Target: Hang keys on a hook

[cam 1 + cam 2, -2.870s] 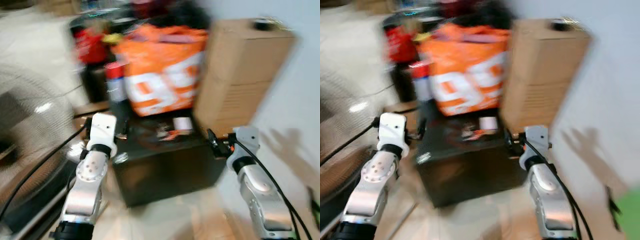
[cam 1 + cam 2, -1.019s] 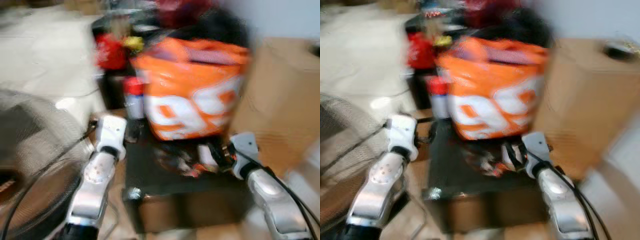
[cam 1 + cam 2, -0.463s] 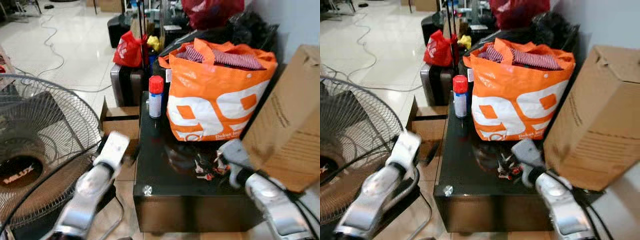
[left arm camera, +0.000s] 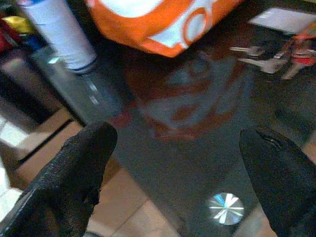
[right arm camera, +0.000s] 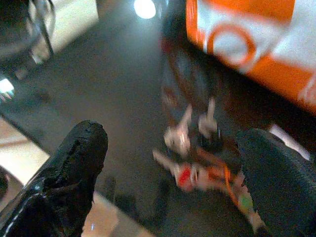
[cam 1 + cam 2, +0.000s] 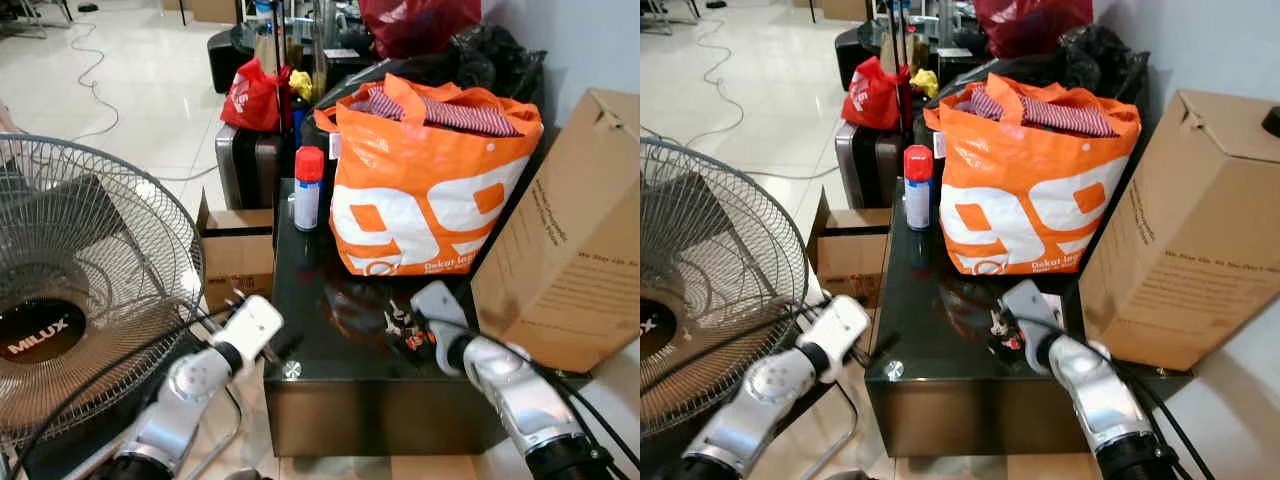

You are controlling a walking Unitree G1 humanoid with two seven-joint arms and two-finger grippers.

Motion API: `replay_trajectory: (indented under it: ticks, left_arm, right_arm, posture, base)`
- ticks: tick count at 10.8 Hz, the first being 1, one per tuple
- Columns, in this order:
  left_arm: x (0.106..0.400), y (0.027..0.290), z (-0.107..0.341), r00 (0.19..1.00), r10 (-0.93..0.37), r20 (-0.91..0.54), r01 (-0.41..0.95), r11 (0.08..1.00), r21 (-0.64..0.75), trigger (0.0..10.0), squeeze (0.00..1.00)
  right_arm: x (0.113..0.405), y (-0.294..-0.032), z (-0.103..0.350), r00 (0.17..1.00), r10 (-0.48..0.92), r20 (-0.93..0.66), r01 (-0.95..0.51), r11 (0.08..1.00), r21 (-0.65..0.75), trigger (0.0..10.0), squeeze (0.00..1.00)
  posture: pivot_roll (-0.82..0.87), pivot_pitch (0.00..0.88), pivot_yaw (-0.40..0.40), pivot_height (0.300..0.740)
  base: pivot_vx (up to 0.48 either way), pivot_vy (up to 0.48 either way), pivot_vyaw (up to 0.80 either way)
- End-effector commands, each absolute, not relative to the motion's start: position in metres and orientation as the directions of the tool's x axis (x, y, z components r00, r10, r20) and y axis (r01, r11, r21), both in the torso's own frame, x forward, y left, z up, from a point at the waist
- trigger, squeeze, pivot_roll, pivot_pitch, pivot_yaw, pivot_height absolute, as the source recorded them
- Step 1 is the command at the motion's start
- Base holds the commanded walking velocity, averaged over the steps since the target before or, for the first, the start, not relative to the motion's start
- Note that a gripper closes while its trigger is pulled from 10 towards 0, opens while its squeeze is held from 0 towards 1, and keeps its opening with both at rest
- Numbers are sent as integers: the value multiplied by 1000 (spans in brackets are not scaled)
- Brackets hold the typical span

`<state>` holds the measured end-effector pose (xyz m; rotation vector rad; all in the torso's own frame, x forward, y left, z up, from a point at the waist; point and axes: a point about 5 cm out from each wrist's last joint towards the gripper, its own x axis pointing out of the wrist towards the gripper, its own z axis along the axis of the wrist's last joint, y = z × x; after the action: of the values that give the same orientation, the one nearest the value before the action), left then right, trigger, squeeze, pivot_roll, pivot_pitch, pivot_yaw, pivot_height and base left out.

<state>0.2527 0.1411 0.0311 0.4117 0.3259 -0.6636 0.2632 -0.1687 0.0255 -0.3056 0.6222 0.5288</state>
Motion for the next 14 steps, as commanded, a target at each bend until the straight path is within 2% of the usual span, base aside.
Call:
replay_trajectory:
  ticks: [1, 3, 4, 5, 6, 7, 8, 9, 10, 12, 13, 14]
  left_arm:
    - [254, 134, 31, 706, -579, -407, 695, 677, 243, 10000, 0]
    - [253, 132, 23, 664, -616, -423, 735, 641, 220, 10000, 0]
    - [254, 131, 20, 665, -613, -427, 735, 639, 227, 10000, 0]
    - [255, 130, 18, 663, -616, -426, 738, 635, 230, 10000, 0]
    - [257, 133, 18, 660, -622, -421, 741, 629, 234, 10000, 0]
    - [258, 137, 20, 658, -625, -419, 744, 625, 237, 10000, 0]
    - [260, 140, 21, 657, -626, -419, 746, 621, 242, 10000, 0]
    - [263, 143, 22, 657, -627, -417, 746, 619, 245, 10000, 0]
    - [265, 147, 21, 654, -626, -423, 748, 617, 244, 10000, 0]
    - [264, 150, 16, 650, -622, -436, 750, 616, 239, 10000, 0]
    - [262, 150, 11, 646, -621, -445, 753, 615, 234, 10000, 0]
    - [261, 150, 8, 641, -620, -453, 755, 615, 228, 10000, 0]
  right_arm:
    - [270, -173, 26, 689, 332, -644, -538, 830, -148, 10000, 0]
    - [277, -168, 21, 676, 349, -649, -559, 817, -142, 10000, 0]
    - [282, -166, 17, 691, 331, -642, -528, 839, -135, 10000, 0]
    - [284, -165, 14, 696, 318, -644, -499, 859, -115, 9098, 0]
    - [285, -167, 8, 696, 277, -662, -431, 899, -77, 0, 0]
    - [283, -166, 4, 675, 284, -681, -391, 920, -3, 1333, 0]
    - [281, -165, 2, 670, 298, -680, -363, 931, 51, 3843, 0]
    - [280, -164, -2, 658, 300, -690, -331, 939, 92, 5412, 0]
    - [278, -165, -6, 649, 285, -706, -317, 944, 90, 5451, 0]
    - [277, -168, -9, 642, 245, -726, -286, 956, 69, 3255, 0]
    - [280, -173, -10, 660, 190, -727, -223, 973, 53, 745, 0]
    - [282, -173, -10, 665, 186, -724, -177, 980, 89, 0, 0]
  posture:
    - [-61, 0, -32, 740]
    - [-59, 0, -35, 740]
    - [-54, 1, -35, 740]
    - [-48, 10, -34, 740]
    - [-44, 20, -32, 740]
    - [-41, 27, -32, 740]
    - [-41, 31, -32, 740]
    - [-41, 37, -33, 740]
    - [-43, 39, -34, 740]
    - [-43, 45, -39, 740]
    - [-40, 47, -41, 740]
    - [-39, 49, -41, 740]
  base:
    - [0, 0, 0]
    - [0, 0, 0]
    - [0, 0, 0]
    - [0, 0, 0]
    - [0, 0, 0]
    - [0, 0, 0]
    - [0, 0, 0]
    - [0, 0, 0]
    - [0, 0, 0]
    - [0, 0, 0]
    - [0, 0, 0]
    - [0, 0, 0]
